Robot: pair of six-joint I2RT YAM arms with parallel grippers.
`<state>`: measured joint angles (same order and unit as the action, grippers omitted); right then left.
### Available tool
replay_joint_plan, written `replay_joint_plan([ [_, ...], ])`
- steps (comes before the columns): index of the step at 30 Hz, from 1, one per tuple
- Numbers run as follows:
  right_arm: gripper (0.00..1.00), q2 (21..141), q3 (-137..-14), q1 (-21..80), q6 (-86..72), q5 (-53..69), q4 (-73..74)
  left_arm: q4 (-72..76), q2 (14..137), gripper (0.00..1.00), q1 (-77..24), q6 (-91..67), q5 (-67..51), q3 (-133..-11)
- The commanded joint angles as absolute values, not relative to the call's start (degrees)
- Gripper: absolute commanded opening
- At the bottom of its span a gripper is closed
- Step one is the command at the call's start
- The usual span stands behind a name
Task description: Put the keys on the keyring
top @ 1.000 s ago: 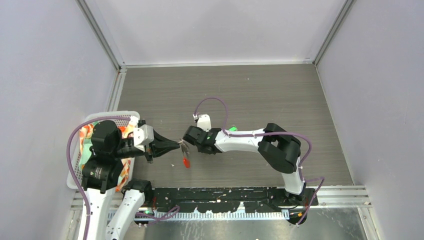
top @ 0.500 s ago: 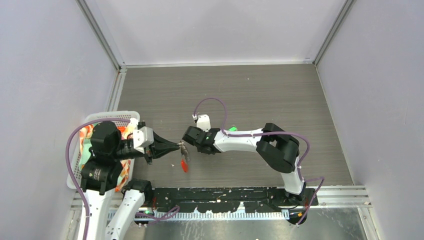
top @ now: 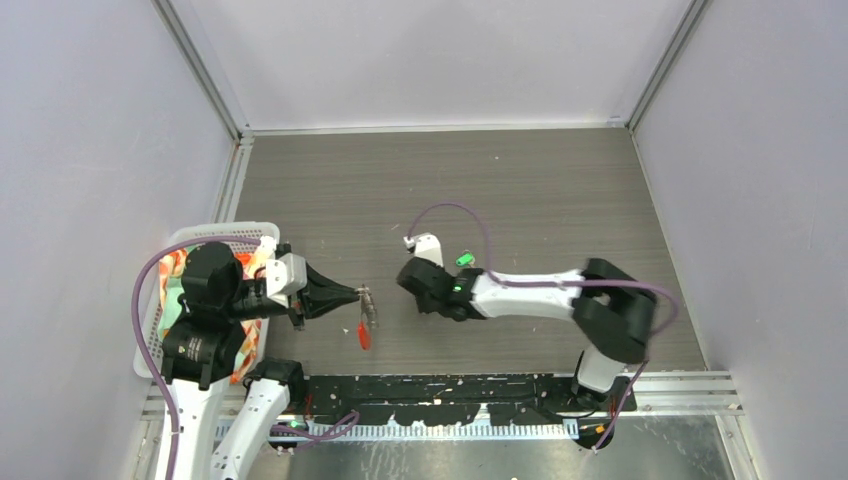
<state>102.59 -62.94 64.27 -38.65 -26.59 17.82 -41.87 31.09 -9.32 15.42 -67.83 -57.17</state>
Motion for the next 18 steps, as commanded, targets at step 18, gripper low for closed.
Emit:
replay_joint_plan([
  [18,0.01,54.86,-51.25,63.50,-3.98,14.45,7.78,-30.66,31.64,0.00,-9.50,3.32,-79.80,-55.05],
])
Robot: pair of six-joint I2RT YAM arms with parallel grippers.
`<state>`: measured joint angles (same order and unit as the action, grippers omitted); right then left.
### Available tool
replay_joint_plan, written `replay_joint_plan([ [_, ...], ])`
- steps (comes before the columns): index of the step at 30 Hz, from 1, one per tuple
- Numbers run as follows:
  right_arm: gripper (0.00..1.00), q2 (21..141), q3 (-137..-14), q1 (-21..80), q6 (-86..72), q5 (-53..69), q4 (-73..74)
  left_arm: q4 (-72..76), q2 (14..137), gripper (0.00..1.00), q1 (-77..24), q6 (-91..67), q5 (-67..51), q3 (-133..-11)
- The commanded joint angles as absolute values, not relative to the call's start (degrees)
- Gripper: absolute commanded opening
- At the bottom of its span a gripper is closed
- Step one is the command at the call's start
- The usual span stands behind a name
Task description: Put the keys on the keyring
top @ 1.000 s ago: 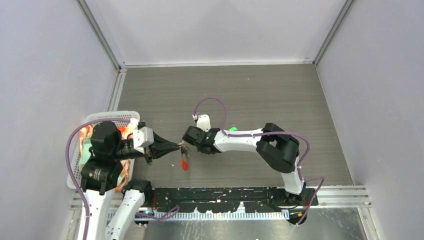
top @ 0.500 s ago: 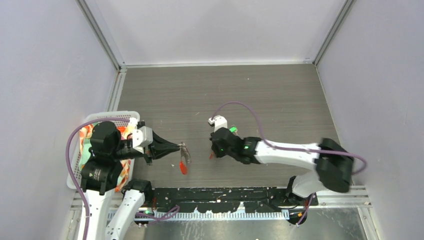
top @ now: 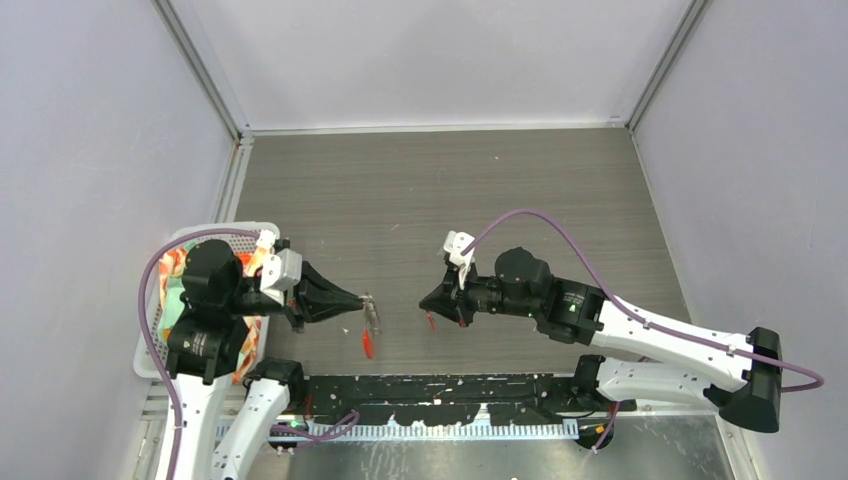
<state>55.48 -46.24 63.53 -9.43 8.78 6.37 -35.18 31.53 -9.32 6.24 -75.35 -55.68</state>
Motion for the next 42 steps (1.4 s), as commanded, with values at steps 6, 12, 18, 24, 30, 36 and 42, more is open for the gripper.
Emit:
replay_joint_plan([
  [6,0.01,56.13,-58.26,63.61,-7.94,19.03,8.17,-20.82,28.76,0.00,-9.49,0.35,-74.02,-51.37],
  [12,0.01,59.58,-64.21,63.59,-18.68,19.38,8.70,-16.26,26.34,0.00,-9.49,-0.90,-68.04,-48.45],
  [18,0.01,62.40,-65.92,63.55,-27.02,18.19,5.38,-9.78,25.52,0.00,-9.49,-5.99,-65.08,-46.00],
  [24,0.01,63.29,-62.29,63.45,-35.51,16.96,-6.02,-3.21,24.99,0.00,-9.50,-13.49,-63.38,-44.61],
  [30,0.01,65.00,-59.16,62.51,-45.39,17.59,-17.06,-0.27,24.06,0.00,-9.49,-16.92,-62.42,-44.73],
  [36,0.01,65.04,-56.66,60.82,-52.33,17.37,-23.08,4.55,23.06,0.00,-9.54,-20.62,-61.11,-44.92],
  [42,0.01,65.40,-56.34,60.83,-54.49,17.72,-24.95,5.18,22.50,0.00,-9.67,-20.94,-60.87,-44.94],
])
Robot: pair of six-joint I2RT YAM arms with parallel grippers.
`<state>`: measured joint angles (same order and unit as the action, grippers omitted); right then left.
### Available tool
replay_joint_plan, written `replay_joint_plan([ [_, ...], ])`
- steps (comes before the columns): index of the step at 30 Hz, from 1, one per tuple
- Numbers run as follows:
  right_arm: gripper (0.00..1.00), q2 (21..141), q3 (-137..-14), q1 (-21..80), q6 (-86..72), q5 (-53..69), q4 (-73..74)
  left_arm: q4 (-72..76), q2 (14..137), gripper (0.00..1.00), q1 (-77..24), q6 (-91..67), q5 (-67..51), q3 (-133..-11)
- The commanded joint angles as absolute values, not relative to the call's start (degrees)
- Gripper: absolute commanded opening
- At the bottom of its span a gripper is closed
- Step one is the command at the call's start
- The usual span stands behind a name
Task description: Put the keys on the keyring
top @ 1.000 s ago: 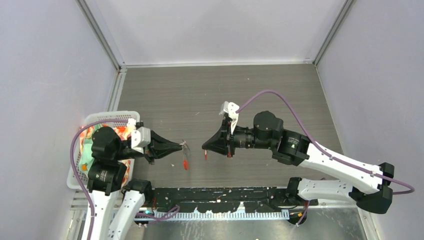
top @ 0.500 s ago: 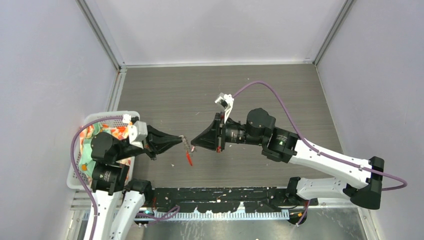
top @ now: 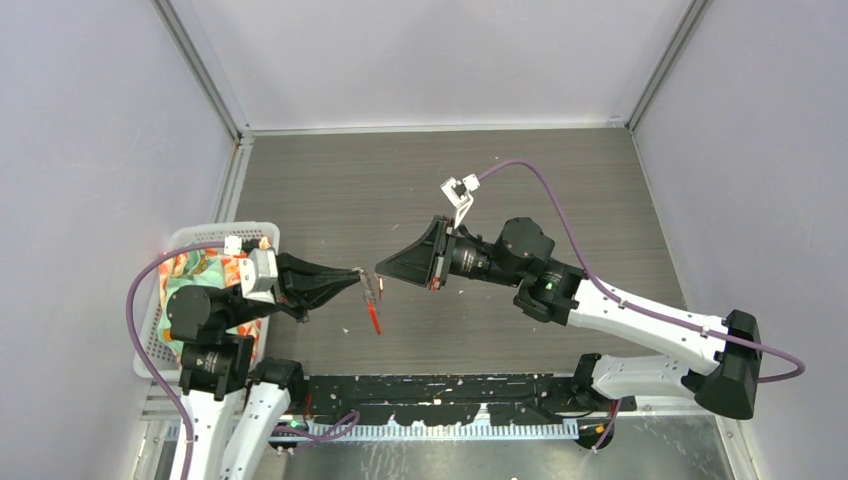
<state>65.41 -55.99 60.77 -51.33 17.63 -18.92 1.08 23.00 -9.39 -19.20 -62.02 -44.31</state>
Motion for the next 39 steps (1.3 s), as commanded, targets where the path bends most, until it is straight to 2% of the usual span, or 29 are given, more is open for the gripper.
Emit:
replay_joint_plan([
  [1,0.01,65.28,-56.34,60.83,-54.37,17.75,-24.25,5.19,22.50,0.00,-9.73,-21.00,-60.64,-45.06],
  [6,0.01,62.78,-57.07,59.82,-45.57,12.69,-6.33,4.49,22.54,0.00,-9.76,-20.20,-60.90,-45.26],
  [10,0.01,64.10,-59.54,58.75,-36.97,-2.34,16.41,2.51,22.37,0.00,-9.76,-18.08,-60.72,-45.26],
  [13,0.01,68.52,-59.21,57.13,-34.48,-10.67,24.48,1.29,22.24,0.00,-9.78,-17.18,-60.17,-45.34],
  [27,0.01,95.89,-63.34,53.35,-37.06,-12.73,20.09,-3.73,23.11,0.00,-9.76,-14.90,-60.29,-47.49],
  [33,0.01,99.79,-63.70,53.44,-38.04,-15.89,20.92,-4.07,22.99,0.00,-9.76,-14.64,-60.48,-47.90],
  [39,0.14,101.48,-65.38,53.28,-37.43,-15.45,22.75,-4.26,22.29,0.00,-9.76,-14.68,-60.47,-47.63],
])
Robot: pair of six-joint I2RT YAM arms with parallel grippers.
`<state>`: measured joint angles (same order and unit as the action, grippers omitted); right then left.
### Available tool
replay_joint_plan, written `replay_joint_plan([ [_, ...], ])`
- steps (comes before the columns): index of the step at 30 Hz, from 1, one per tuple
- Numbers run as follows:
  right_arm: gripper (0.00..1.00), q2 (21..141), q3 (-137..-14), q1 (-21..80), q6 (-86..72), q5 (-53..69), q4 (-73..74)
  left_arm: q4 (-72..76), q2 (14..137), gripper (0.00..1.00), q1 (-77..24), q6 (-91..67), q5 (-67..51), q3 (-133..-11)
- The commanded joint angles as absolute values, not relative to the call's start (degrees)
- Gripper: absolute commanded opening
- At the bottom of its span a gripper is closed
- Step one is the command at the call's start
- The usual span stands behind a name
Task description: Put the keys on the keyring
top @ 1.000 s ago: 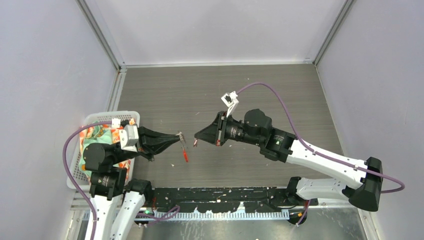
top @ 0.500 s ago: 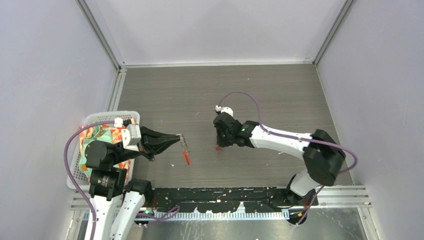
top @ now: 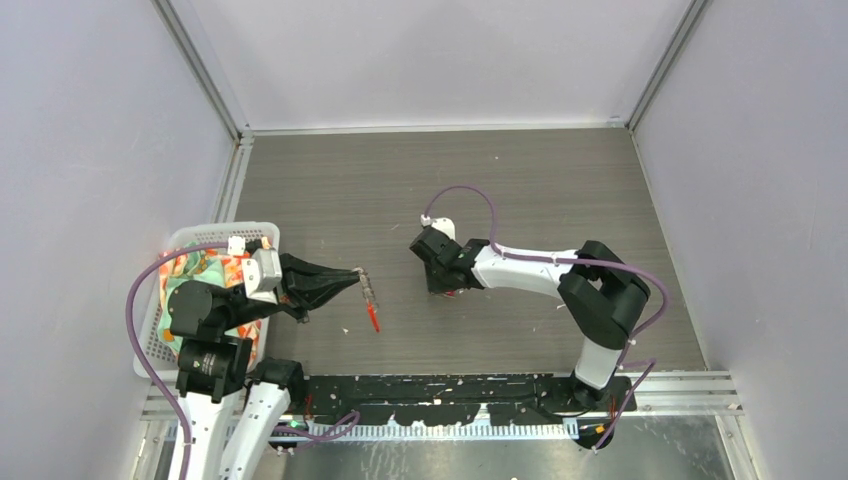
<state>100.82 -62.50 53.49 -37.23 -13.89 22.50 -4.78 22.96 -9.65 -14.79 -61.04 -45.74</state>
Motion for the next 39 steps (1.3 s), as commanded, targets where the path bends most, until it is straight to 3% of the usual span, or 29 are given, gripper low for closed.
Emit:
replay_joint_plan([
  [1,0.17,101.51,-65.46,53.28,-37.22,-15.00,22.62,-4.37,22.29,0.00,-9.76,-14.68,-60.49,-47.71],
  [5,0.30,100.20,-65.23,53.35,-36.84,-14.56,22.33,-4.83,22.09,0.00,-9.76,-14.59,-60.64,-47.99],
  [11,0.40,96.96,-63.88,53.17,-36.43,-15.29,23.06,-4.67,22.25,0.00,-9.76,-14.41,-60.65,-48.16],
  [17,0.40,96.37,-63.57,53.98,-36.21,-12.74,24.19,-5.04,21.91,0.00,-9.76,-14.04,-60.51,-48.14],
  [31,0.39,99.07,-65.50,60.81,-36.38,-19.71,30.38,-5.71,21.98,0.00,-9.76,-14.15,-60.56,-48.87],
  [39,0.33,101.08,-66.16,61.13,-35.93,-20.78,29.87,-5.36,22.00,0.00,-9.76,-14.24,-60.56,-48.87],
])
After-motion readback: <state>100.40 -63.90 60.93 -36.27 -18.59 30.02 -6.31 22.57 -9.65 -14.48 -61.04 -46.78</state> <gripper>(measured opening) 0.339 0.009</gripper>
